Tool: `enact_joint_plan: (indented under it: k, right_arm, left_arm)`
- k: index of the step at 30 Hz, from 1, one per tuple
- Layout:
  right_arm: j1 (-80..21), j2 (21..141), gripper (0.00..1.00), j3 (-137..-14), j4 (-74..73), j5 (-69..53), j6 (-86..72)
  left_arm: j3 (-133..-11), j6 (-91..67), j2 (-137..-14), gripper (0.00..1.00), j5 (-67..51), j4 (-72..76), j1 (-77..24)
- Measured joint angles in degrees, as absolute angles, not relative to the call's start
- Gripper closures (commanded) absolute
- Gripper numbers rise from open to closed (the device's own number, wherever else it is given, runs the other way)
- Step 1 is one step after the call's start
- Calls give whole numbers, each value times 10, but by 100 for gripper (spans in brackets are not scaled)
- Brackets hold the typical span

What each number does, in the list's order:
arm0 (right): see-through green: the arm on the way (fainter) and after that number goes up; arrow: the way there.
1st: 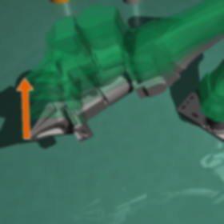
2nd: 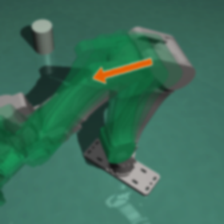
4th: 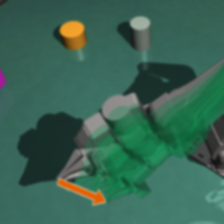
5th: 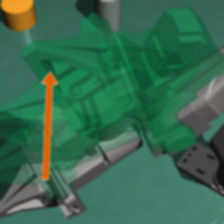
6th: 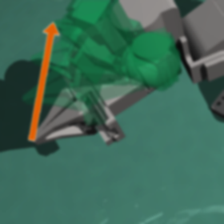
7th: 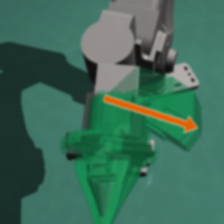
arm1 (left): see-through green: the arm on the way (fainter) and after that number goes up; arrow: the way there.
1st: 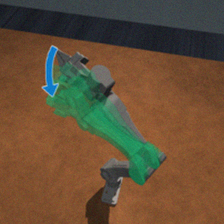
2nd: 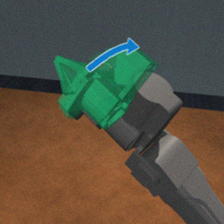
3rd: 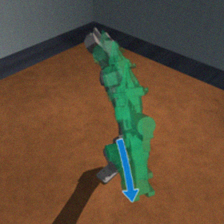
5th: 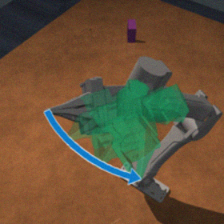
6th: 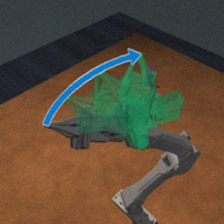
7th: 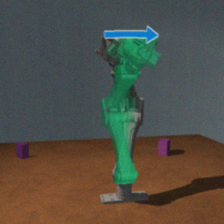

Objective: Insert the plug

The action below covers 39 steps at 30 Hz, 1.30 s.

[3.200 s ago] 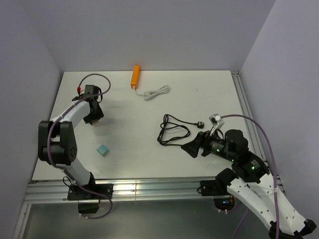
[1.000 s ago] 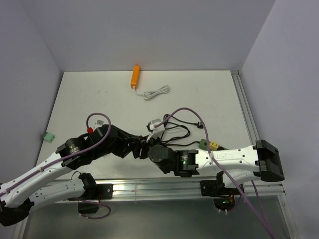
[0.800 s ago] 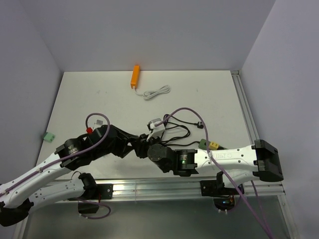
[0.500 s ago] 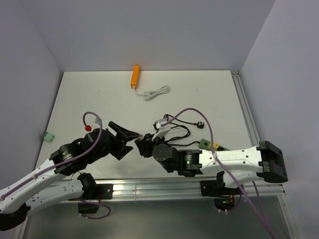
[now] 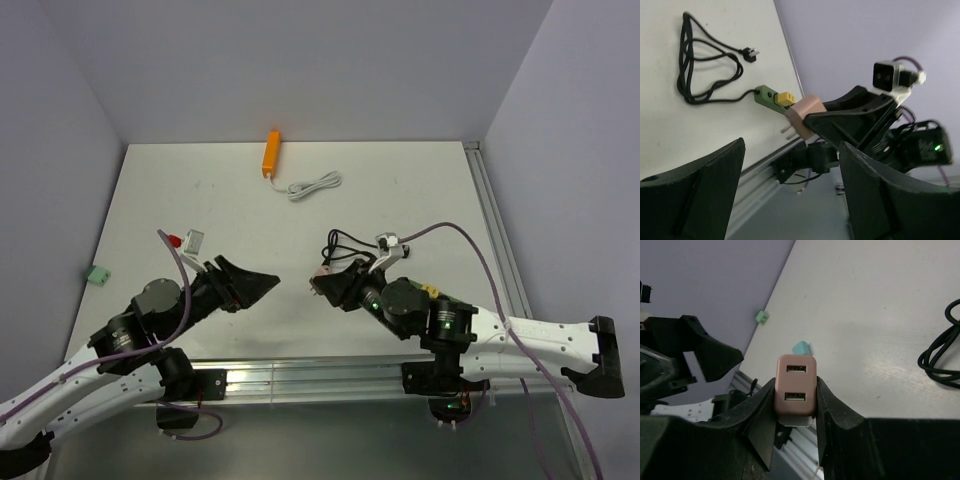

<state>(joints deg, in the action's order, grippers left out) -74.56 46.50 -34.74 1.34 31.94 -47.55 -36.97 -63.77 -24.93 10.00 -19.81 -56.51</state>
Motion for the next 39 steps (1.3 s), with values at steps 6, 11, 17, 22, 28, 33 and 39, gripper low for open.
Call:
enact_joint_plan:
  k: [6, 11, 17, 22, 28, 33, 39]
  right_arm:
    - [-732, 425, 100, -420, -95, 281, -546]
    - [-702, 405, 100, -438, -163, 252, -618]
    - [-684, 423, 100, -450, -199, 230, -682]
    - [-682, 470, 100, -496, -207, 218, -713]
    - [-682, 481, 100, -517, -205, 213, -745]
    - [-682, 486, 100, -517, -201, 211, -765]
    - [-682, 491, 100, -517, -197, 209, -778]
  left_arm:
    - [-348, -483, -263, 20, 68, -72, -566]
    - [-281, -367, -220, 19, 67, 68, -575]
    - [-286, -260, -274, 19, 25, 159, -577]
    - [-291, -207, -314, 18, -28, 182, -578]
    - [-313, -170, -337, 19, -50, 178, -580]
    - [-329, -157, -360, 19, -58, 178, -580]
    - [-332, -157, -394, 20, -68, 181, -582]
